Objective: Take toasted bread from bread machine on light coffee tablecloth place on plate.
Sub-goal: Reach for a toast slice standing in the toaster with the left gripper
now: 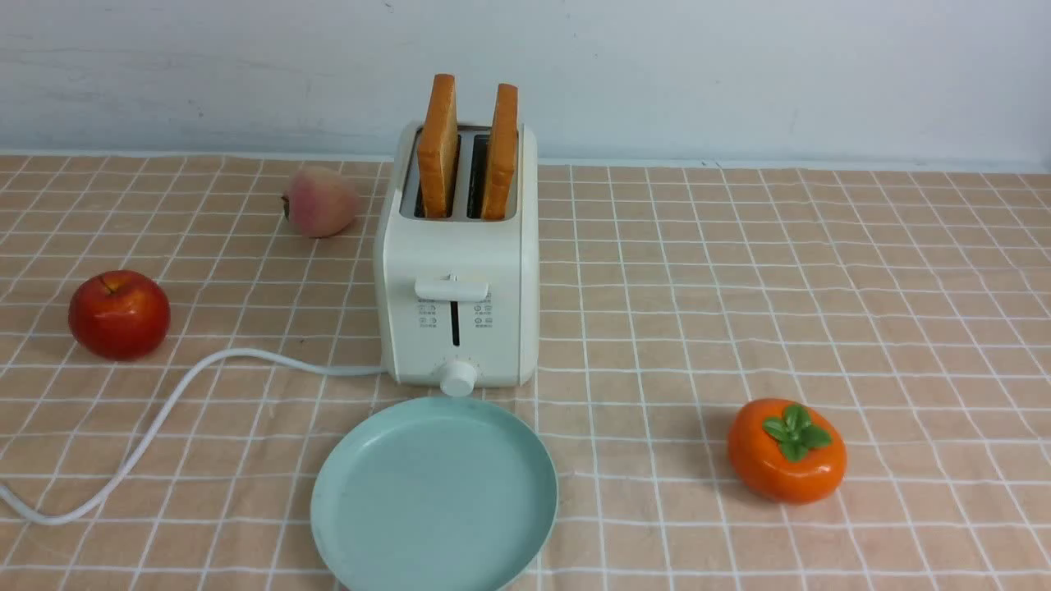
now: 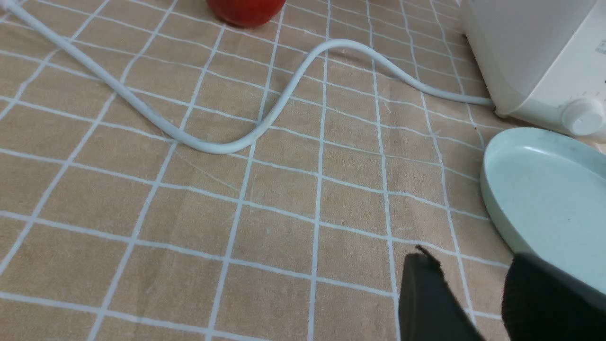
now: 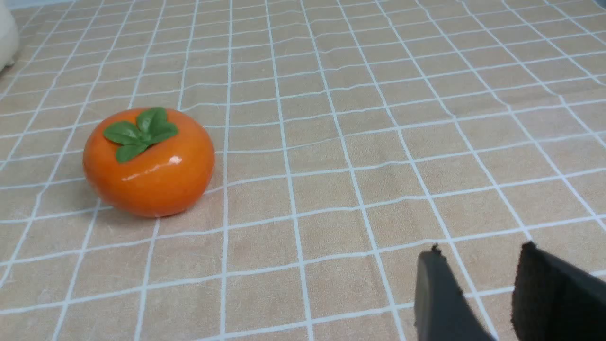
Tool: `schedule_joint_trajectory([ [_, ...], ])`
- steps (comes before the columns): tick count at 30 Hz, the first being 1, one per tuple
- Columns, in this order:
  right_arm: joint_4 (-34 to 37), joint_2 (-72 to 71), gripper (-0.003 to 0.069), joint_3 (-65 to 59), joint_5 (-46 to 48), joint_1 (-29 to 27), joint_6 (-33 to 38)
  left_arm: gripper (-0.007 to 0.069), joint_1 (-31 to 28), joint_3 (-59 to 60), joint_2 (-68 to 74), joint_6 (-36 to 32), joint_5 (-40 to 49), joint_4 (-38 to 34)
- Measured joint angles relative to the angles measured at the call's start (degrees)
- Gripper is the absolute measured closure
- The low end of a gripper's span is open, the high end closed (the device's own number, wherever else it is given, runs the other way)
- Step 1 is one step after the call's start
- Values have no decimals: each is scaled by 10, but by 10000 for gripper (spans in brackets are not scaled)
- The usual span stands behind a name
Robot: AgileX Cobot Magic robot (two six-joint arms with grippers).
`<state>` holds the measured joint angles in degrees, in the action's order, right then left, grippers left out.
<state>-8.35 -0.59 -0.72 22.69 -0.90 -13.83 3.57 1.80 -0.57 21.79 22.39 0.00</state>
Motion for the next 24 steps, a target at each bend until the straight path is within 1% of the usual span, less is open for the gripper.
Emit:
schedule_joint_trajectory([
  [22, 0, 0, 419, 0, 0, 0, 0, 386, 0, 0, 0, 0, -3, 8],
  [24, 0, 0, 419, 0, 0, 0, 0, 386, 0, 0, 0, 0, -19, 8],
])
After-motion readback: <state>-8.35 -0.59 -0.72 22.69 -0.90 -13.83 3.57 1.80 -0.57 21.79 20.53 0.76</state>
